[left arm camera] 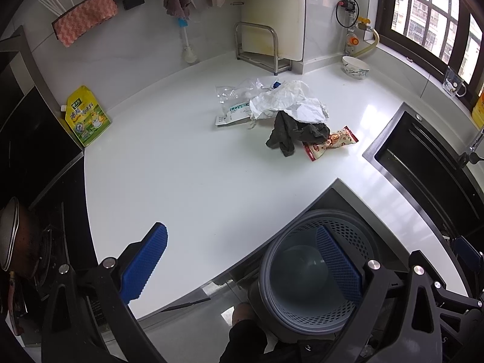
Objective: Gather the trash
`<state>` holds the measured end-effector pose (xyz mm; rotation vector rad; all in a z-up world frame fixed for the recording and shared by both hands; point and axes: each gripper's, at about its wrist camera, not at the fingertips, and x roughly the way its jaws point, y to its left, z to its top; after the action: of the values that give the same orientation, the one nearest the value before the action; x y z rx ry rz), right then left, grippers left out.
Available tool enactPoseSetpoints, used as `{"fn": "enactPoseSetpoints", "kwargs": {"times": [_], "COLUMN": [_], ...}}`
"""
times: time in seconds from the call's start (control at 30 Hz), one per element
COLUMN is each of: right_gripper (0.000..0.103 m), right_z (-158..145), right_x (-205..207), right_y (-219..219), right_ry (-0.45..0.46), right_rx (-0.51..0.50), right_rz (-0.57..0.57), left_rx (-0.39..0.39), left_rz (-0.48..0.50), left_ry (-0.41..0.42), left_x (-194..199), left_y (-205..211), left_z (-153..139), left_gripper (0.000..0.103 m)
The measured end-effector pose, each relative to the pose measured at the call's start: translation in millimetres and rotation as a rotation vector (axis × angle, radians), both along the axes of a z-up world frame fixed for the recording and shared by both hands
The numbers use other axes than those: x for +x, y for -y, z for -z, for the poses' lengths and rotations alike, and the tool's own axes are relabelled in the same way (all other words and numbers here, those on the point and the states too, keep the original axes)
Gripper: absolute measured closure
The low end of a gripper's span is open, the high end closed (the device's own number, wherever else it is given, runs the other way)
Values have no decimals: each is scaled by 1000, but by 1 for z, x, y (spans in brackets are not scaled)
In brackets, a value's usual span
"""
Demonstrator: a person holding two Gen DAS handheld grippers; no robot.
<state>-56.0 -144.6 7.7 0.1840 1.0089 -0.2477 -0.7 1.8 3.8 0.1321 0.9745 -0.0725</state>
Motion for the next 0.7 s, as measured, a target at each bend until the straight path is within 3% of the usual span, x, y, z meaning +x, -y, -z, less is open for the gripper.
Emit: {"fn": "enactPoseSetpoints", "kwargs": {"times": [0.7], "right_gripper": [9], "right_z": [0], "right_x": [-2], "right_y": [0], "right_ry": [2], "right_rx": [1], "right_rz": [2], "left_rx": [2], "left_rz": [-1], "left_ry": [-2], "left_x": [0], "left_y": [0], "left_z": [1], "left_gripper": [6]}}
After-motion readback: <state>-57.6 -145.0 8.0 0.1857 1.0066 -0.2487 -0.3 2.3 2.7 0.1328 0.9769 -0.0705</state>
